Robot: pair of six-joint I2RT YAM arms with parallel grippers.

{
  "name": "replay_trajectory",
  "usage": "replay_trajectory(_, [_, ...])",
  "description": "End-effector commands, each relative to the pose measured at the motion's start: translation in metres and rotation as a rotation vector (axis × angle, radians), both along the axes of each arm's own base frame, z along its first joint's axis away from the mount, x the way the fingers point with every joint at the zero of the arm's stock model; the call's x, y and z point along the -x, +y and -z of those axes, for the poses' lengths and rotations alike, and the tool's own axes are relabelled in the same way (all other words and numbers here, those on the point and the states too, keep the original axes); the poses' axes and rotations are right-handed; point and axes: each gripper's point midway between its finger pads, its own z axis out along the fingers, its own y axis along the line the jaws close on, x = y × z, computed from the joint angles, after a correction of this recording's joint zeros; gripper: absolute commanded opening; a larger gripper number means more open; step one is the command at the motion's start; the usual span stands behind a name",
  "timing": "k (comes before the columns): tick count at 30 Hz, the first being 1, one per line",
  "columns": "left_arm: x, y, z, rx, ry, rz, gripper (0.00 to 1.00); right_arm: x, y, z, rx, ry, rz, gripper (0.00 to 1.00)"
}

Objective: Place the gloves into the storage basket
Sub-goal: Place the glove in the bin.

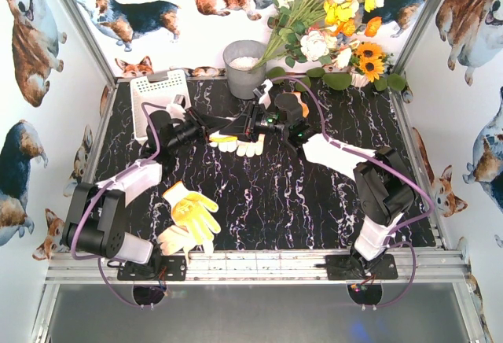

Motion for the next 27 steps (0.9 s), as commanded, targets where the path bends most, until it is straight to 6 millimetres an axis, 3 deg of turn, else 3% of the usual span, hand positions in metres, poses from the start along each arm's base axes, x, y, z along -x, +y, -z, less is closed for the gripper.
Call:
replay_trajectory(1, [0.005,-0.002,-0.005,0.008,-0.022,-0.008,0.01,0.007,0.002,-0.044,-0.06,-0.153,-0.015,0.02])
replay_trajectory(2, [0.003,-0.001,-0.007,0.009,-0.026,-0.013,0.0,0.007,0.001,-0.043,-0.055,-0.158,-0.011,0.11])
replay_trajectory(5, [-0.004,0.004,-0.014,0.002,-0.043,-0.032,0.0,0.009,-0.003,-0.044,-0.039,-0.175,-0.002,0.49])
replay_trajectory(8, [-0.018,0.015,-0.028,-0.03,-0.086,-0.06,0.0,0.012,-0.006,-0.043,-0.02,-0.19,0.003,0.69])
replay_trajectory(14, [-0.049,0.042,-0.047,-0.057,-0.13,-0.122,0.0,0.015,-0.016,-0.039,0.017,-0.201,0.029,0.77])
replay_trajectory(22, [-0.112,0.105,-0.048,-0.129,-0.143,-0.212,0.0,0.02,-0.041,-0.02,0.126,-0.204,0.08,0.78])
replay_trajectory(27, [-0.16,0.149,-0.034,-0.236,-0.134,-0.27,0.0,0.027,-0.056,-0.008,0.207,-0.216,0.101,0.78])
